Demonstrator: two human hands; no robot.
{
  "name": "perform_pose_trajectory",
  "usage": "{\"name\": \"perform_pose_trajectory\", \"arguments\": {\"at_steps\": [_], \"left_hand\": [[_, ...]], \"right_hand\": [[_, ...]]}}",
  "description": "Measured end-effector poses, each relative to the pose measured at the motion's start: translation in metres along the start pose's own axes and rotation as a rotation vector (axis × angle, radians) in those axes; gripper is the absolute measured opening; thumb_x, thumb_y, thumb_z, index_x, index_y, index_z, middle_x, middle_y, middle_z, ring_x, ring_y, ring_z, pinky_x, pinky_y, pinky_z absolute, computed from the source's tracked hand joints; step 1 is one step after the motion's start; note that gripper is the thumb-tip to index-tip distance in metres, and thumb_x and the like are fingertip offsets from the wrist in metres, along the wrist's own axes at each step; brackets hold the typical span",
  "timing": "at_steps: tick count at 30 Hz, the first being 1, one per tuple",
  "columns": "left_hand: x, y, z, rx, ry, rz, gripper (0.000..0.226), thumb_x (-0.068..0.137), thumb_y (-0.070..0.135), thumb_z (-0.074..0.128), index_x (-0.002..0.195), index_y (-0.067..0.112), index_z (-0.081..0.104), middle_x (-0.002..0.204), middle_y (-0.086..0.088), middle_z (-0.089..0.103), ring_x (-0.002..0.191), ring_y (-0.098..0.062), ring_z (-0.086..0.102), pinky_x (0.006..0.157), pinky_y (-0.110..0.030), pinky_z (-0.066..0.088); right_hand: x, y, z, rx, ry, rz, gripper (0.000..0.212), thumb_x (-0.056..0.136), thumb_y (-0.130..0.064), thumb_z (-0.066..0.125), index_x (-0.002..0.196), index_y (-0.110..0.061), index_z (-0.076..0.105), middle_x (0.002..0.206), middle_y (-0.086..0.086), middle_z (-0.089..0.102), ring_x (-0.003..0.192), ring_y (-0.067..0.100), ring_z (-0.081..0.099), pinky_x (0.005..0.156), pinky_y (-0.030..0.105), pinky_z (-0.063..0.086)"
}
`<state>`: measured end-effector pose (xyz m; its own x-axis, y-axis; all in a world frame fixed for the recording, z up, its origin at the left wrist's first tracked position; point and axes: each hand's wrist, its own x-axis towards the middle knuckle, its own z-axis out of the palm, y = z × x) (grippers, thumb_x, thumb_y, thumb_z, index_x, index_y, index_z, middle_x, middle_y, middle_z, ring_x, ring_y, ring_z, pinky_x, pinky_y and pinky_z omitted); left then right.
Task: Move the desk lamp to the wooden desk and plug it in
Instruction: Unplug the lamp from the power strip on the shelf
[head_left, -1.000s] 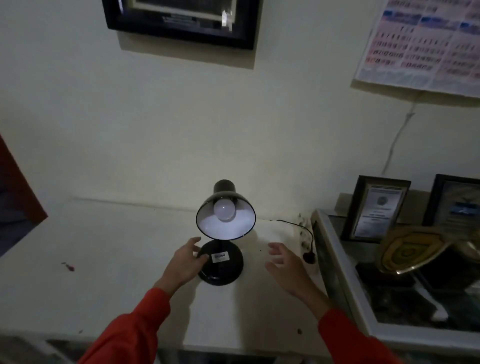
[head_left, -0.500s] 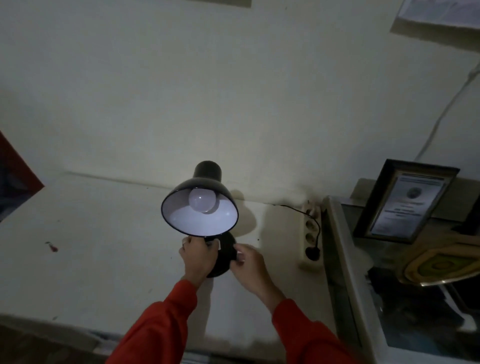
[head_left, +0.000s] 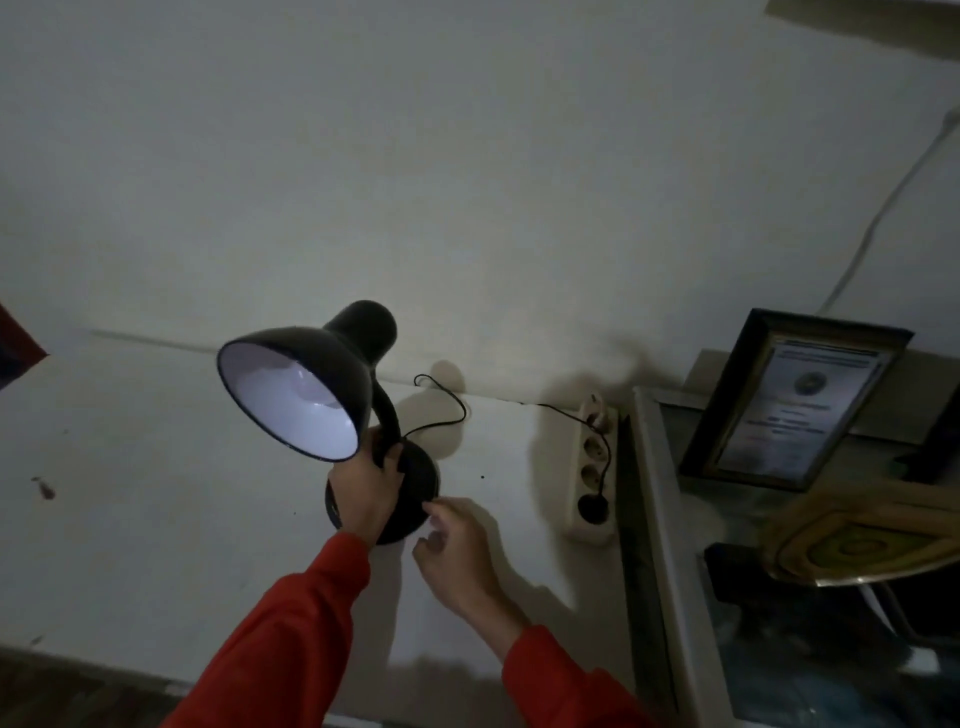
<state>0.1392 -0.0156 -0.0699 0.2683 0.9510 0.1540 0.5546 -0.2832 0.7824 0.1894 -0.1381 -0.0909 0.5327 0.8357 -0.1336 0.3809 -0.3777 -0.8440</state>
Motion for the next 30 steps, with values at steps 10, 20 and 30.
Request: {"name": "perform_pose_trajectory", "arguments": {"at_steps": [10, 20, 30], "left_hand": [[0.007, -0.015, 0.007, 0.061, 0.008, 0.077, 0.023, 0.088, 0.017, 0.06, 0.107, 0.004, 0.061, 0.094, -0.025, 0.07, 0.089, -0.042, 0.064, 0.077, -0.042, 0.048], [-0.001, -0.011, 0.009, 0.047, -0.039, 0.061, 0.037, 0.079, 0.01, 0.062, 0.116, 0.004, 0.056, 0.108, -0.025, 0.067, 0.102, -0.044, 0.061, 0.089, -0.052, 0.049], [-0.082, 0.03, 0.042, -0.096, -0.091, 0.226, 0.043, 0.071, 0.03, 0.054, 0.112, 0.015, 0.059, 0.116, -0.014, 0.052, 0.107, -0.026, 0.047, 0.095, -0.047, 0.039]], "right_hand": [[0.007, 0.003, -0.155, -0.508, 0.118, -0.043, 0.031, 0.086, -0.003, 0.055, 0.116, -0.008, 0.058, 0.12, 0.011, 0.054, 0.102, 0.023, 0.055, 0.084, 0.029, 0.047], [0.015, 0.02, -0.208, -1.128, -0.202, -0.2, 0.034, 0.086, -0.014, 0.058, 0.12, -0.012, 0.06, 0.132, 0.008, 0.045, 0.118, 0.026, 0.041, 0.084, 0.03, 0.039], [0.014, 0.026, -0.198, -1.028, -0.24, -0.193, 0.024, 0.088, -0.019, 0.058, 0.109, -0.01, 0.065, 0.115, 0.008, 0.058, 0.103, 0.028, 0.056, 0.084, 0.039, 0.047]]}}
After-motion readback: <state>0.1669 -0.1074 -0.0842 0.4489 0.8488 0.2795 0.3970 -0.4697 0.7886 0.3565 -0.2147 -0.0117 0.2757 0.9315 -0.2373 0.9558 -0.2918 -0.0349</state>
